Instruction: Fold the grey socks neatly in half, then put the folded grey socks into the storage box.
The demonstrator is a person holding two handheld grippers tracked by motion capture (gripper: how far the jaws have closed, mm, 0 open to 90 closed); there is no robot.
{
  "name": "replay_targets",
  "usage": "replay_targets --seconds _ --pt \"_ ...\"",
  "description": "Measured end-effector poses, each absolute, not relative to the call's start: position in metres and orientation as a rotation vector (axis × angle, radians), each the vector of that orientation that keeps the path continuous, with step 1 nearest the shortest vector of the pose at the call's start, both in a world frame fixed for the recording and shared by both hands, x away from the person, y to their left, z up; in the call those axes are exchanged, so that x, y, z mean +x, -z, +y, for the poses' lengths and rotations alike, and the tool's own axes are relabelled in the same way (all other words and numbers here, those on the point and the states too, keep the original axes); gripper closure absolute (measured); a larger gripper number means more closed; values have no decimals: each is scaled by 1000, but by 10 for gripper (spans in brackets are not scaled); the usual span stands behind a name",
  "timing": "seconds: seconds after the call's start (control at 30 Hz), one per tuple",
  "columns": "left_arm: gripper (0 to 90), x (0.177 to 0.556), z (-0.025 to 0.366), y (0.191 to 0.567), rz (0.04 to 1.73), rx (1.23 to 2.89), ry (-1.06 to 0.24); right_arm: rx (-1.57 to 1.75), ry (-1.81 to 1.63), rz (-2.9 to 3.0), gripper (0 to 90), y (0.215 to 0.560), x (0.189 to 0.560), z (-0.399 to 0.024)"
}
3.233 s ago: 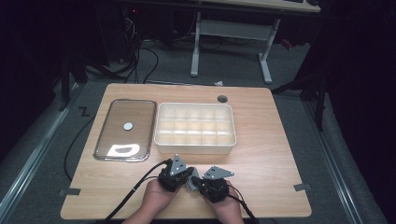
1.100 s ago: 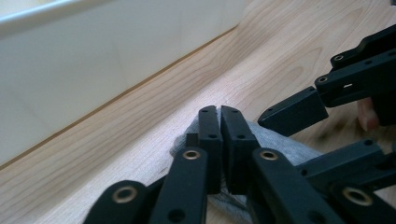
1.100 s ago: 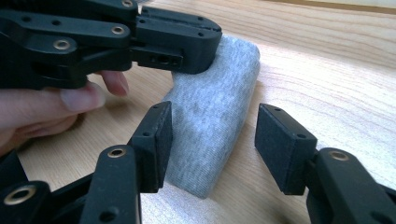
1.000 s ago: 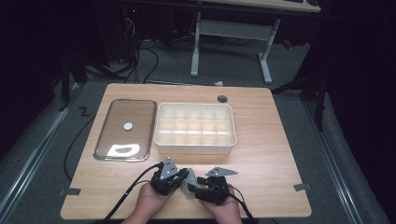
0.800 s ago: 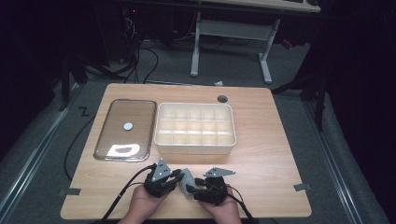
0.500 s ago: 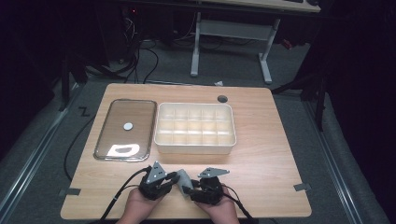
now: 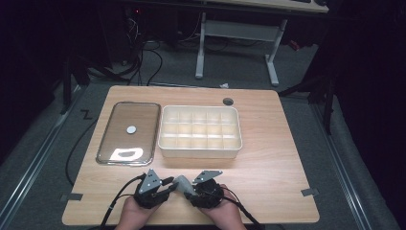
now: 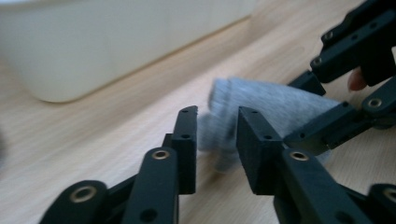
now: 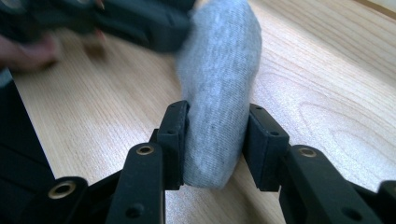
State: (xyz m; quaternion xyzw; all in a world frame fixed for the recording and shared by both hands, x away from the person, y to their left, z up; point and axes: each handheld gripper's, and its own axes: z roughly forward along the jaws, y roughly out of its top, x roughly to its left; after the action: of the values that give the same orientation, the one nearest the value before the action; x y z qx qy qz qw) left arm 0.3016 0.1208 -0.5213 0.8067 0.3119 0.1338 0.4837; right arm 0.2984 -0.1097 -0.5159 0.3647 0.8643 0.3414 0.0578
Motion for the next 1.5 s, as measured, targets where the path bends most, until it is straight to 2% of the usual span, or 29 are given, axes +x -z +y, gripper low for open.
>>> replay_targets --seconds 0.17,0.23,0.43,0.83,1.23,1.5 --pt "589 302 155 518 842 1973 -437 1098 -974 2667 668 512 302 -106" --pt "556 304 166 523 906 1981 -437 1091 -957 2686 692 511 304 -105" --pt "472 306 170 524 914 1972 -465 1064 -866 2693 708 503 303 -101" --pt "439 305 169 523 899 1990 -446 1119 -890 2642 707 492 312 -130" --pt "422 305 171 523 900 1976 -450 1238 -833 2551 706 485 314 -182" --pt "373 305 169 522 898 1967 -454 1282 -803 2506 705 471 314 -211"
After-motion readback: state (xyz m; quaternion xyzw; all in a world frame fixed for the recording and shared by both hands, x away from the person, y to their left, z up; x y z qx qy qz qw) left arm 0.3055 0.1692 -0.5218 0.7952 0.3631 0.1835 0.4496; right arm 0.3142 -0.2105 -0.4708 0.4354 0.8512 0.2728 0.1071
